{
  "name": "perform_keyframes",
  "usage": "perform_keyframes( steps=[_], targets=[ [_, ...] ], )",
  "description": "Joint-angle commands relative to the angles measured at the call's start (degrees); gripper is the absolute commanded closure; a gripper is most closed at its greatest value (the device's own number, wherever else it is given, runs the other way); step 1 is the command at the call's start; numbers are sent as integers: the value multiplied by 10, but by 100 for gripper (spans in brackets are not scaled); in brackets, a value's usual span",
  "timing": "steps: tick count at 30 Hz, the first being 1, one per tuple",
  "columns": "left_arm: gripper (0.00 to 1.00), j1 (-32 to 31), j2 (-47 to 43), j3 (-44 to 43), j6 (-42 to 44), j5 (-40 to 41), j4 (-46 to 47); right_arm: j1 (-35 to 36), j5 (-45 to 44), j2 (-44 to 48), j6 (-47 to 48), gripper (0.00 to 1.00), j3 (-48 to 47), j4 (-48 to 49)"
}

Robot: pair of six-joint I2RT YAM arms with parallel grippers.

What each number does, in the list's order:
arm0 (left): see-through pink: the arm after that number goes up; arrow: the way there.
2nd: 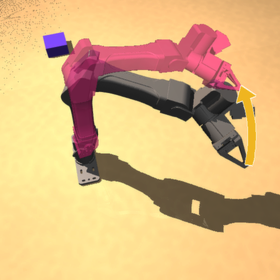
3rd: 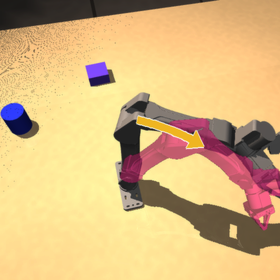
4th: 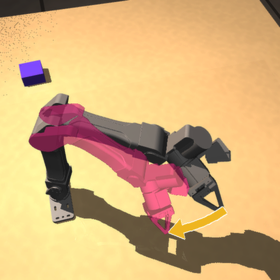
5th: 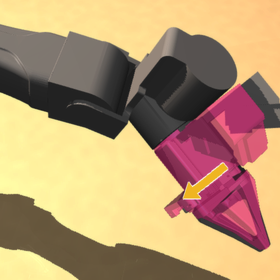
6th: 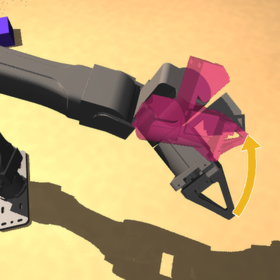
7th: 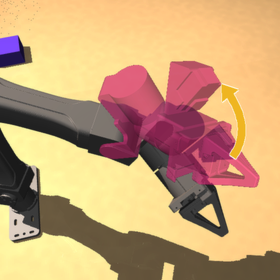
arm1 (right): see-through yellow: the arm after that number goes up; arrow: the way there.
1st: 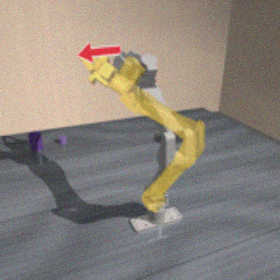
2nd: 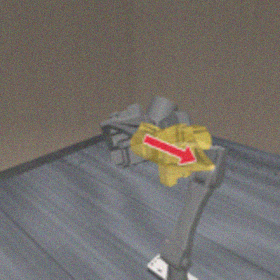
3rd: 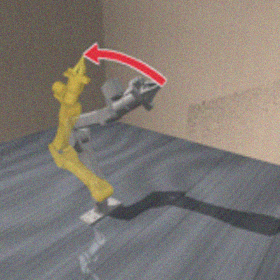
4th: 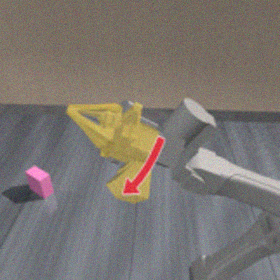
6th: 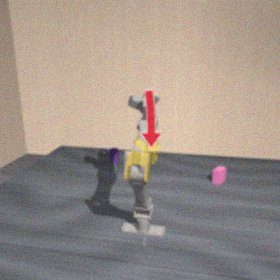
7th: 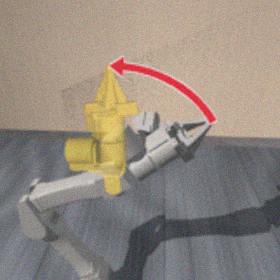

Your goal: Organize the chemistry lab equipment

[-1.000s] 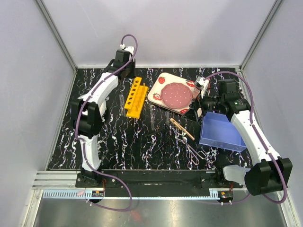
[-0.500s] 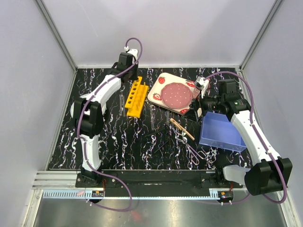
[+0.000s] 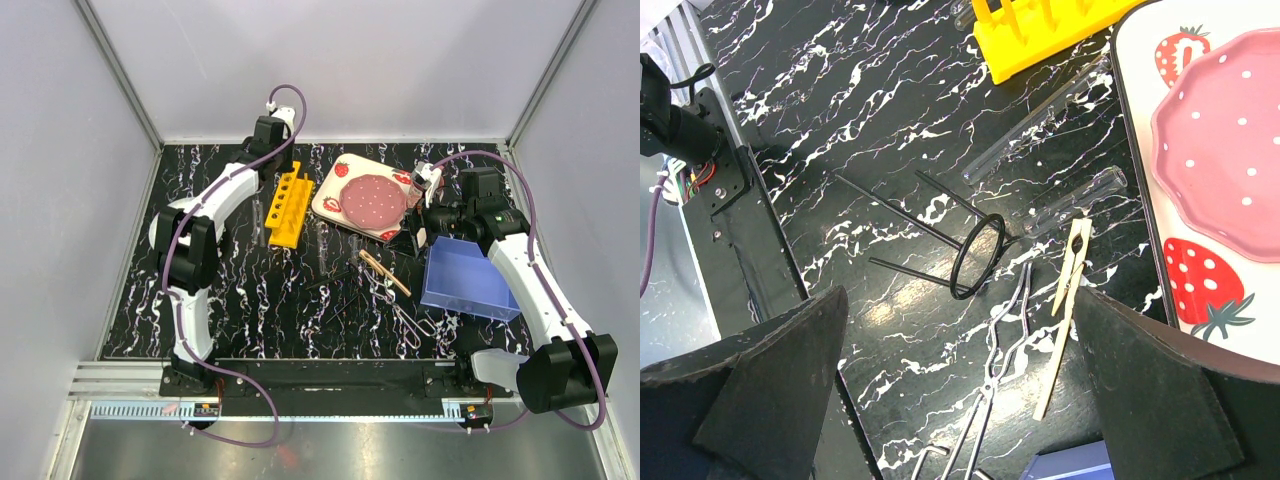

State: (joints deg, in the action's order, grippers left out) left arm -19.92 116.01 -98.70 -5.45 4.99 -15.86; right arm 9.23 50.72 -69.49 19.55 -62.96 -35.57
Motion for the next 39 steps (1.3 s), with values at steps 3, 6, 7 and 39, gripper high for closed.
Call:
perform_keyframes(
  steps=[3, 6, 7, 39],
  targets=[
    [81, -2, -17, 21, -10, -2, -12, -3, 21, 1, -3, 1, -1, 16],
    [72, -2, -23, 30, -14, 6, -4, -3, 22, 1, -3, 0, -1, 16],
    [68, -2, -26, 31, -15, 8, -4, -3, 23, 1, -3, 0, -2, 16],
    [3, 198, -319, 289, -160, -238, -29, -26, 8, 12, 37, 0, -1, -11]
  ],
)
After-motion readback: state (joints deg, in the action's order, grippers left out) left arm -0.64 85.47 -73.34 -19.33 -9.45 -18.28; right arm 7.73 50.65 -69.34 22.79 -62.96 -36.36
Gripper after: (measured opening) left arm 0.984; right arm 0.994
